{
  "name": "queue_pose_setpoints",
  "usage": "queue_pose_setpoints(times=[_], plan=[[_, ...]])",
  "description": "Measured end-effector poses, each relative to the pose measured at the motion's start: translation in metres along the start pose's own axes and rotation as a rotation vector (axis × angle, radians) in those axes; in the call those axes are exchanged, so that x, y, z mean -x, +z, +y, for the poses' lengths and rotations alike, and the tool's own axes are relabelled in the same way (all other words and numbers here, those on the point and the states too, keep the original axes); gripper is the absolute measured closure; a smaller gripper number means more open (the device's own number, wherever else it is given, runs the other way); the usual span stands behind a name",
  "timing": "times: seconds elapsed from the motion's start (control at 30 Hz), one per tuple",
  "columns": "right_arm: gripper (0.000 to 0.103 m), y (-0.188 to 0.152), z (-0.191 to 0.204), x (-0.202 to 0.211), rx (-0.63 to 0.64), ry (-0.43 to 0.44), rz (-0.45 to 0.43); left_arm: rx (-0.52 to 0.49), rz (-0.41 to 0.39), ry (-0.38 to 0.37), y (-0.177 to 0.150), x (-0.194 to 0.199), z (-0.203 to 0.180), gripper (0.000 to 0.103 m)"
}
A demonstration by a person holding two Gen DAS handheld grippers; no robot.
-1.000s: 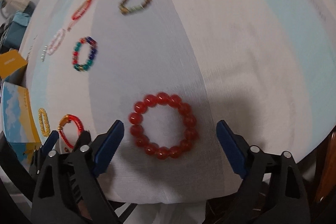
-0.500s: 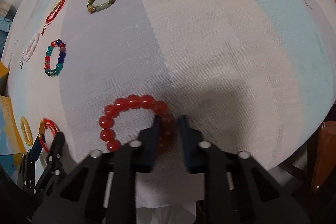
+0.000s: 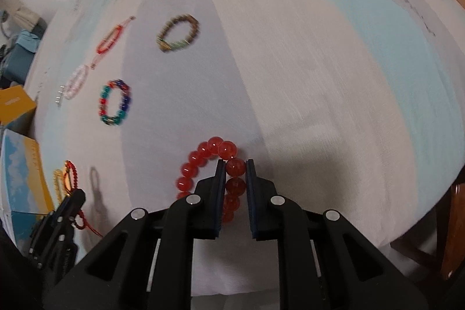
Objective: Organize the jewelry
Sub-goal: 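Grasp the red cord bracelet with the left tool while the right tool grasps the red bead bracelet, then carry both bracelets into the white box and open both tools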
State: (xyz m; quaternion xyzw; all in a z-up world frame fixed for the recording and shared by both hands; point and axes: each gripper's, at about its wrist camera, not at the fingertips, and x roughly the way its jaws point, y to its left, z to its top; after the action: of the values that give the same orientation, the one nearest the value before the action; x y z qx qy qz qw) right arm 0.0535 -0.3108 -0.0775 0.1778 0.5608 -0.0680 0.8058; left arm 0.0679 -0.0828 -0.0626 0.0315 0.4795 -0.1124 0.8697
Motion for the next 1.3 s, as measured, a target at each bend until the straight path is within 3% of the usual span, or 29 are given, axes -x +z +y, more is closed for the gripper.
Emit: queue_pose_setpoints(times=[0.2, 0.4, 0.8, 1.2, 1.3], plan=[[0.09, 0.008, 0.005, 0.013, 0.042, 0.033, -0.051, 0.027, -0.045, 0.032, 0.026, 0.027, 0.012, 0.097], [0.09, 0.008, 0.023, 0.022, 0.086, 0.039, -0.092, 0.089, -0.034, 0.064, 0.045, 0.036, 0.041, 0.097], [0.09, 0.009, 0.066, 0.064, 0.117, 0.021, -0.2, 0.129, -0.143, 0.1, 0.057, 0.098, 0.084, 0.097], [0.09, 0.006, 0.172, 0.105, 0.257, 0.073, -0.249, 0.282, -0.192, 0.227, 0.046, 0.149, 0.173, 0.096], [0.09, 0.003, 0.201, 0.112, 0.3, 0.094, -0.261, 0.33, -0.19, 0.225, 0.039, 0.158, 0.2, 0.096]])
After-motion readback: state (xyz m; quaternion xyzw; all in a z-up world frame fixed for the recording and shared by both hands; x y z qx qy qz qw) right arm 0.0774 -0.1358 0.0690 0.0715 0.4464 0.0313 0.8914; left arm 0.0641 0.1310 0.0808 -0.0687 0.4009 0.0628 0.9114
